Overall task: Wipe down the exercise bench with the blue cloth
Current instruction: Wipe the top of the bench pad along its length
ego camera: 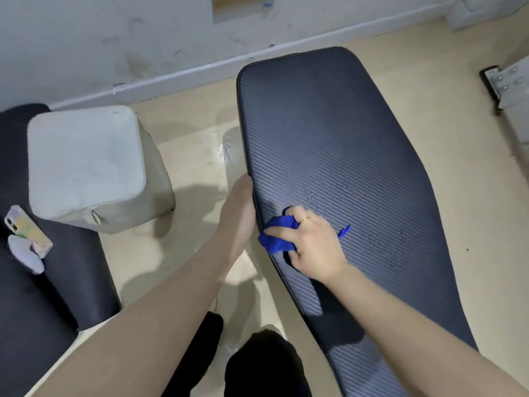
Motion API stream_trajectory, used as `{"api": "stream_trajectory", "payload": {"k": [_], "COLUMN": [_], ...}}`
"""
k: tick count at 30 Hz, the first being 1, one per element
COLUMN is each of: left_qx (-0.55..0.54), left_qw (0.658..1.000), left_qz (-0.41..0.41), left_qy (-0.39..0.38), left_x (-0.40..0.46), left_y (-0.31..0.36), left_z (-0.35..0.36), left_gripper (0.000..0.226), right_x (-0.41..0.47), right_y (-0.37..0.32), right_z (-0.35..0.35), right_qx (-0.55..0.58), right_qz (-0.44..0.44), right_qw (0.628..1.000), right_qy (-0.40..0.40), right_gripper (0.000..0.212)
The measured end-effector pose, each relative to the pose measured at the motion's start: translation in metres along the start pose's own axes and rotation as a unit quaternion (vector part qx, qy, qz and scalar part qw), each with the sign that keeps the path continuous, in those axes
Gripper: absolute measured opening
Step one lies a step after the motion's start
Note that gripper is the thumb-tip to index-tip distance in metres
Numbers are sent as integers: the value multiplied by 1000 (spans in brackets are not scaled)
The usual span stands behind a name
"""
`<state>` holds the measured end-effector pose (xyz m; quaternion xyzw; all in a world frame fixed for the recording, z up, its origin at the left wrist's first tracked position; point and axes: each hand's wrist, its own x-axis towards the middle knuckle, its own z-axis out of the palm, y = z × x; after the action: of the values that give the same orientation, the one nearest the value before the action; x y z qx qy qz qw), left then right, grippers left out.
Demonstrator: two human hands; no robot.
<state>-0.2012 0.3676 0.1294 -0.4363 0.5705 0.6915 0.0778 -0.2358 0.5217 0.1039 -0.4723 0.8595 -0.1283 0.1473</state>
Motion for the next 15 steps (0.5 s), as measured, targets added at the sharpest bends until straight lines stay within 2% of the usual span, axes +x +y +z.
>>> {"api": "stream_trajectory", "payload": {"k": [2,4,6,9,11,13,15], "left_qx": [49,114,142,86,24,-4,30], "left_qw": [998,990,983,990,993,991,986], "left_qz": [23,57,82,83,59,34,38], "left_qy": [27,65,80,80,104,131,158], "left_x": [5,4,5,12,21,20,15], "left_y": [-12,-18,-25,-37,-41,-38,-36], "left_z": [6,11,19,33,39,47,55], "left_gripper": [38,36,44,79,89,84,69], "right_x": [25,60,78,47,9,-4,16], "right_y": [7,17,20,16,16,27,42], "right_z": [-6,-14,-16,-8,-4,-7,-12], "right_qx": [10,23,23,19,39,35,6], "right_qz": [35,105,154,105,50,25,49], "right_qw": [999,990,981,989,994,997,995], "right_qy": [23,89,115,101,85,58,82], "right_gripper": [47,44,44,45,49,52,49]}}
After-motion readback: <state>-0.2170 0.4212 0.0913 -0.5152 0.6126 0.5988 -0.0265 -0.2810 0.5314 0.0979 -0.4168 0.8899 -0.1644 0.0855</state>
